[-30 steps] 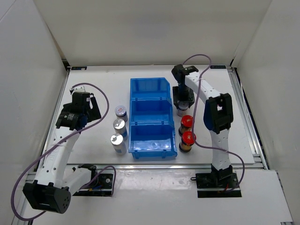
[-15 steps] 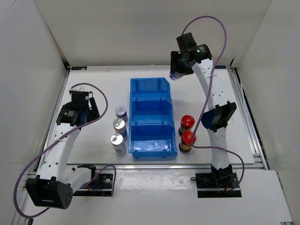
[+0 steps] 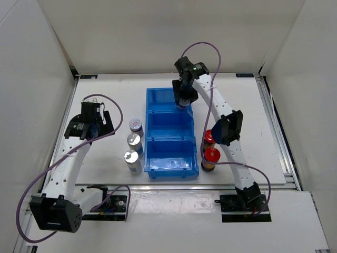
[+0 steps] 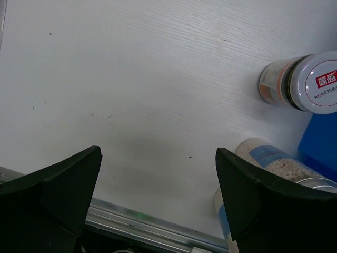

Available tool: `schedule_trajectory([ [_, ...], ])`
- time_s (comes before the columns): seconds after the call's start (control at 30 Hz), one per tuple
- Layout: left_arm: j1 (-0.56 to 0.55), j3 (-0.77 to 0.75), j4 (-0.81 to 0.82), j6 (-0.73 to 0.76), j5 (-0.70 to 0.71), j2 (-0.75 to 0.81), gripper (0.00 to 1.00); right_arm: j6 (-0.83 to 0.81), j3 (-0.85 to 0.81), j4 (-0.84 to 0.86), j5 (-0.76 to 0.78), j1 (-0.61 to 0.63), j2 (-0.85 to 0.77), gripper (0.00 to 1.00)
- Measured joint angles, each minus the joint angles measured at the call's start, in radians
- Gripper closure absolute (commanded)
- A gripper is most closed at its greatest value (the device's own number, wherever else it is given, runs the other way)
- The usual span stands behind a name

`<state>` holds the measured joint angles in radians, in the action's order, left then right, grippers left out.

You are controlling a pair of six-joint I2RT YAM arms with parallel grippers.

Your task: Organize the condiment bottles

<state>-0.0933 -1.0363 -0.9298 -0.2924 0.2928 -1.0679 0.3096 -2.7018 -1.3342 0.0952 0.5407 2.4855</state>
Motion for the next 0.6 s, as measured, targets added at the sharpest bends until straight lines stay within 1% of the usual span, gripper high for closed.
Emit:
schedule_trajectory([
  [0.03, 0.0, 0.004, 0.002, 0.001, -0.005, 0.0, 0.0, 0.001, 0.0, 0.0, 0.0, -0.002, 0.0, 0.91],
  [0.1, 0.0, 0.016, 0.011, 0.005, -0.014, 0.002, 0.0, 0.006, 0.0, 0.001, 0.004, -0.006, 0.001, 0.83],
  [0.23, 0.0, 0.028, 0.014, 0.018, -0.034, 0.002, 0.0, 0.013, -0.015, 0.0, 0.029, -0.011, 0.033, 0.72],
  [0.27, 0.0, 0.029, 0.018, 0.021, -0.039, 0.002, 0.0, 0.016, -0.023, 0.003, 0.037, -0.013, 0.05, 0.72],
  [0.33, 0.0, 0.031, 0.023, 0.024, -0.048, 0.005, 0.0, 0.018, -0.025, 0.013, 0.044, -0.019, 0.08, 0.67],
  [0.37, 0.0, 0.034, 0.026, 0.026, -0.052, 0.007, 0.0, 0.02, -0.026, 0.017, 0.043, -0.021, 0.098, 0.62],
  [0.4, 0.0, 0.037, 0.026, 0.027, -0.058, 0.009, 0.0, 0.021, -0.032, 0.02, 0.045, -0.022, 0.117, 0.53],
  [0.43, 0.0, 0.04, 0.028, 0.028, -0.061, 0.01, 0.0, 0.023, -0.037, 0.024, 0.047, -0.023, 0.136, 0.5],
  [0.47, 0.0, 0.043, 0.029, 0.029, -0.066, 0.011, 0.0, 0.023, -0.048, 0.034, 0.05, -0.023, 0.149, 0.39],
  [0.5, 0.0, 0.043, 0.031, 0.03, -0.069, 0.011, 0.0, 0.023, -0.06, 0.037, 0.055, -0.023, 0.153, 0.32],
  [0.57, 0.0, 0.048, 0.04, 0.031, -0.072, 0.011, 0.0, 0.024, -0.072, 0.039, 0.06, -0.023, 0.154, 0.23],
  [0.6, 0.0, 0.048, 0.041, 0.031, -0.073, 0.011, 0.0, 0.026, -0.076, 0.04, 0.06, -0.023, 0.154, 0.14],
])
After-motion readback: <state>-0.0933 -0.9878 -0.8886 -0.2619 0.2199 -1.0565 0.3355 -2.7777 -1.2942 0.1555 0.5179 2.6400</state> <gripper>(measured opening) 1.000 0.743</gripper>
